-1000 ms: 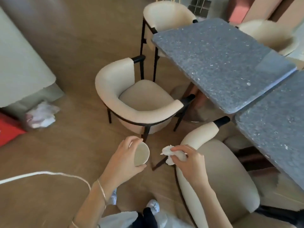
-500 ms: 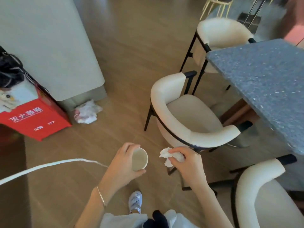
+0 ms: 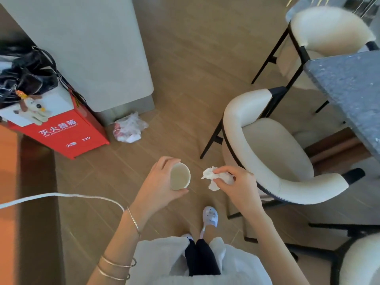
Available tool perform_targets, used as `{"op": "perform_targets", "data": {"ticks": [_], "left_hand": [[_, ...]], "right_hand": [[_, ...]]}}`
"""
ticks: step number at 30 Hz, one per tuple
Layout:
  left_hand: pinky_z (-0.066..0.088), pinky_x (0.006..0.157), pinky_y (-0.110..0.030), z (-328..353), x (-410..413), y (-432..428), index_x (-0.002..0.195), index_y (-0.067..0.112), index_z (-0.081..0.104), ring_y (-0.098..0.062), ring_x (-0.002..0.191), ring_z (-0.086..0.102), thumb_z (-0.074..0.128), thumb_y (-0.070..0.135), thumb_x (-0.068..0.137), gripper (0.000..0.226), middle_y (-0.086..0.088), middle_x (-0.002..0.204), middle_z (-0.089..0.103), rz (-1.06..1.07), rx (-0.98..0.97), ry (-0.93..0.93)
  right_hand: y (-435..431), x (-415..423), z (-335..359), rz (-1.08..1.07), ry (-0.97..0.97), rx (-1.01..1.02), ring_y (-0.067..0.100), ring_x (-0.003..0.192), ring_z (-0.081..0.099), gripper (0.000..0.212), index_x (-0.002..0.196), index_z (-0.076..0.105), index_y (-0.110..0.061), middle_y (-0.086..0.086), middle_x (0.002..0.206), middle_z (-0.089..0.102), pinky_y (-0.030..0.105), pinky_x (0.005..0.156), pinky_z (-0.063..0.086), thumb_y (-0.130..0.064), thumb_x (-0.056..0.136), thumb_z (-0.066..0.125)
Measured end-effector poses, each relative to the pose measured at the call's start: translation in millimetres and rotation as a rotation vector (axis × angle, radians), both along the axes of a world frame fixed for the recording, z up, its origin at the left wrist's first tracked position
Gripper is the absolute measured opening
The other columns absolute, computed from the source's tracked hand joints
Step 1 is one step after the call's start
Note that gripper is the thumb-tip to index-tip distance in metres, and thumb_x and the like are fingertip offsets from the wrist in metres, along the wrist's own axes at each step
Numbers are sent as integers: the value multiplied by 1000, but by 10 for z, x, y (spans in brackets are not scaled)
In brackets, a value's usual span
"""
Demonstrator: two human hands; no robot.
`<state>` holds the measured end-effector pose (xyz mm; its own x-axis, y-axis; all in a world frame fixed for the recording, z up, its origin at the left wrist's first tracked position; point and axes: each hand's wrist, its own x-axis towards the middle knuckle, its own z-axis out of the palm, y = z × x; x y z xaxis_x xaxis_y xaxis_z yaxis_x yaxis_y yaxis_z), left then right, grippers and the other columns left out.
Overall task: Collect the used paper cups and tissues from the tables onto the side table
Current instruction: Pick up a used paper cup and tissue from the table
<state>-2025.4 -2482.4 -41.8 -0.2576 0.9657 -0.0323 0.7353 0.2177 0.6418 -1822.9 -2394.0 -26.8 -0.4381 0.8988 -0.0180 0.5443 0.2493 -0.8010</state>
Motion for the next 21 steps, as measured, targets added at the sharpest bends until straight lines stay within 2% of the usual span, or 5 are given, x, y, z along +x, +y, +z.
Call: {"op": "perform_targets", "data": {"ticks": [6,11,15,21], "left_hand": [[41,93,-30,-111,-235,486,126,19,47,-18,108,49,85,36,58,79,5,121,43,37,-30,-11],[39,94,-27,-88,-504,1246,126,19,47,-17,109,48,86,35,56,81,6,121,43,57,-34,-1],[40,95,-32,35,-698,1933,127,17,47,-19,110,47,86,33,57,81,1,123,44,51,-29,31],[34,90,-23,53,-898,2640,129,26,42,-9,109,43,82,39,61,80,10,124,39,72,-15,-4]], "right_hand": [[589,-311,-134,47,11,-5,-8,86,58,19,89,70,-17,-11,88,68,4,68,43,-8,73,75],[1413,-578,-142,35,47,-44,-4,81,59,16,87,71,-18,-13,90,68,9,69,45,-10,73,74],[2100,-726,-56,23,65,-73,-5,82,57,16,88,71,-21,-12,90,68,10,68,44,-10,75,72],[2899,-930,26,17,98,-89,-7,75,58,18,86,69,-22,-18,86,66,8,63,43,-8,75,72]]}}
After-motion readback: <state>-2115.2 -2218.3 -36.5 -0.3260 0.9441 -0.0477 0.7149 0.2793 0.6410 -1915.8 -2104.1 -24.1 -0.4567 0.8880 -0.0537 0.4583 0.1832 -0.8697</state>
